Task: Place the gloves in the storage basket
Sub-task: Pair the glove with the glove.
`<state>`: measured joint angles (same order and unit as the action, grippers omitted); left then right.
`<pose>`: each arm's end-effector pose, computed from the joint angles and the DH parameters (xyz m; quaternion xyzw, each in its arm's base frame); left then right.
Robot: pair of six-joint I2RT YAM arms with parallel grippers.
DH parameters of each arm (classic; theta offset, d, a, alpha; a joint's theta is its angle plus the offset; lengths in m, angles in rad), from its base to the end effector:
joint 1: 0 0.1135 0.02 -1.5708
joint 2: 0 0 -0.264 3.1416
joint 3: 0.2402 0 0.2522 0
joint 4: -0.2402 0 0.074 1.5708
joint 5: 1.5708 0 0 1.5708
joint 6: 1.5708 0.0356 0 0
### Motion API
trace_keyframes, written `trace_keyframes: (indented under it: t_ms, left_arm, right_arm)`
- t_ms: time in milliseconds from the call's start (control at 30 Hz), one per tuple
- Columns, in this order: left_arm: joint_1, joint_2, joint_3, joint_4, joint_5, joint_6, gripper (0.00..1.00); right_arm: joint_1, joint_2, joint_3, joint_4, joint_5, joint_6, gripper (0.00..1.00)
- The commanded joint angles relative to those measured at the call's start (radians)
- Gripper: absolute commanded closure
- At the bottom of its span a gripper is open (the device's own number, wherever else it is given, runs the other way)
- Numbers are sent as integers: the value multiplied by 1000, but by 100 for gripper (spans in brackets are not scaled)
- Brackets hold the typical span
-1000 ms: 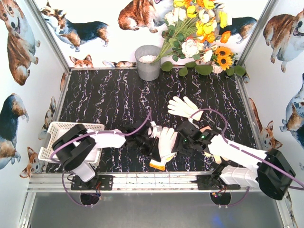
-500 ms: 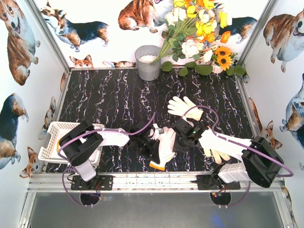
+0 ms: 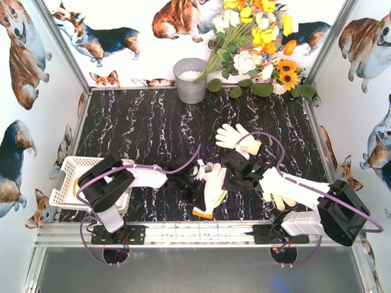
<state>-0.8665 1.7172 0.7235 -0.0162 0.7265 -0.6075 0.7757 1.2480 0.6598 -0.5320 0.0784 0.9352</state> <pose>0.1736 -0.2409 0.1169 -0.2135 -0.8780 0.4267 0.0379 0.1597 0.1528 0.1793 0.0863 0.9702 0.1435 0.1752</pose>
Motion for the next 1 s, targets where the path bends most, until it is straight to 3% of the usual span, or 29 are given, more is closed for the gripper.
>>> trace_keyframes:
  t_ms: [0, 67, 233, 367, 500, 700, 900, 967]
  left_arm:
    - [-6, 30, -31, -36, -51, 40, 92]
    - [-6, 21, -25, -40, -58, 39, 90]
    - [-6, -18, -5, 16, -81, -27, 69]
    - [-5, -37, 73, 5, -109, -50, 62]
    - [-4, -100, 117, -59, -158, -38, 57]
    - [5, -225, 60, -108, -305, -51, 53]
    - [15, -283, -27, -96, -360, -132, 51]
    - [21, -292, -35, -106, -388, -141, 51]
  right_arm:
    - [-21, -9, -23, 110, 93, -44, 95]
    - [-24, 8, -22, 110, 100, -53, 94]
    - [-24, 17, -26, 87, 93, -59, 88]
    - [-26, 5, -4, 45, 78, -67, 65]
    - [-26, -29, 48, -28, 52, -85, 53]
    - [-26, -84, 73, -98, -56, -58, 52]
    - [-16, -79, -27, 98, -250, 41, 50]
    - [-12, -63, -48, 141, -273, 53, 55]
